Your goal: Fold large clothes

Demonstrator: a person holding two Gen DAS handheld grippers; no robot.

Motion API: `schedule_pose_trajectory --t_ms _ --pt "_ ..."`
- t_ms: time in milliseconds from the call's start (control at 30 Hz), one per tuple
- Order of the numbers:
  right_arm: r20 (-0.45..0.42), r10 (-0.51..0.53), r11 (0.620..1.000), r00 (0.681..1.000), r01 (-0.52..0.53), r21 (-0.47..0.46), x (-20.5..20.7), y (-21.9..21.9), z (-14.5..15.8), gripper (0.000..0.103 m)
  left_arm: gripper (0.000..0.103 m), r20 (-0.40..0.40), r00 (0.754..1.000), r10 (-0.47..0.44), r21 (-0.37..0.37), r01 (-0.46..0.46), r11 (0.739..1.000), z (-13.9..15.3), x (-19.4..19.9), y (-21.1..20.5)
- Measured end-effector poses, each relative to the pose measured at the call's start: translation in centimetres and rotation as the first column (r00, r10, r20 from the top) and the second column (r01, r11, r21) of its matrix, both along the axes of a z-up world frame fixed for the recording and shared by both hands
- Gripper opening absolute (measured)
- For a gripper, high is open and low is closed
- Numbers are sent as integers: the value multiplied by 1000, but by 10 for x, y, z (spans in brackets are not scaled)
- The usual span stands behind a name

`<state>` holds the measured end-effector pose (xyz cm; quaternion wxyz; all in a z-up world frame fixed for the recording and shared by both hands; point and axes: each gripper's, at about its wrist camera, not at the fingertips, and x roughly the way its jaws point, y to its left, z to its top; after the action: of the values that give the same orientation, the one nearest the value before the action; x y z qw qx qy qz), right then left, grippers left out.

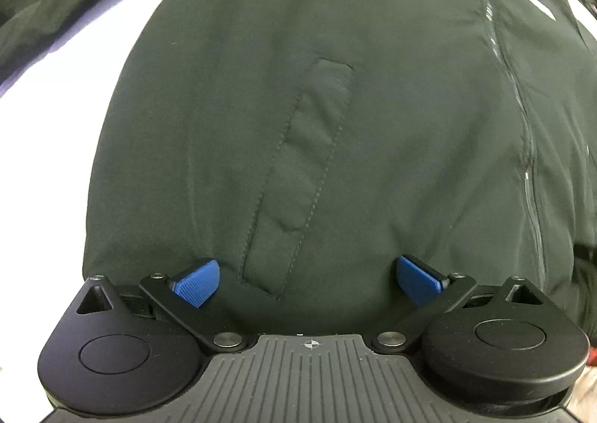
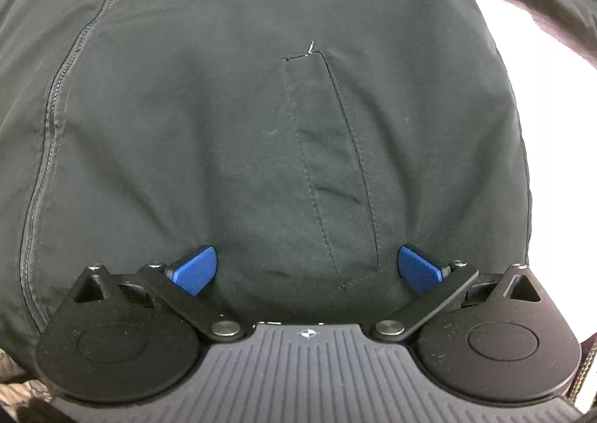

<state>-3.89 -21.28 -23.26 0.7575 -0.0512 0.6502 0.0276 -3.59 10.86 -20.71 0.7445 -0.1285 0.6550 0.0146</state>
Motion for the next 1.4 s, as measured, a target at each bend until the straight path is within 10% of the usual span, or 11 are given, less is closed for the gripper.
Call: schedule_pose_trajectory --t_ms 167,300,633,767,1000,1100,1400 --pt "93 -133 985 987 121 124 1 -40 32 97 103 24 996 82 -36 -81 996 -3 0 4" --pt "182 -395 900 901 339 273 27 -133 67 97 103 2 996 87 -30 -87 996 -3 8 4" --pt "294 -841 541 455 721 433 99 -405 102 98 103 4 982 189 -21 -189 982 -7 11 5" --pt "283 -895 442 345 771 458 113 -456 94 81 103 -9 983 184 8 -184 983 -7 15 -2" --pt "225 -927 375 301 777 506 120 -474 83 41 103 -15 969 246 2 -246 969 1 13 -3" --pt "236 -911 413 339 768 490 126 -467 82 22 103 -3 967 254 -10 -254 967 6 13 -6" --pt "382 -832 551 404 688 473 142 -464 139 18 103 74 984 160 -17 -159 987 23 30 -28"
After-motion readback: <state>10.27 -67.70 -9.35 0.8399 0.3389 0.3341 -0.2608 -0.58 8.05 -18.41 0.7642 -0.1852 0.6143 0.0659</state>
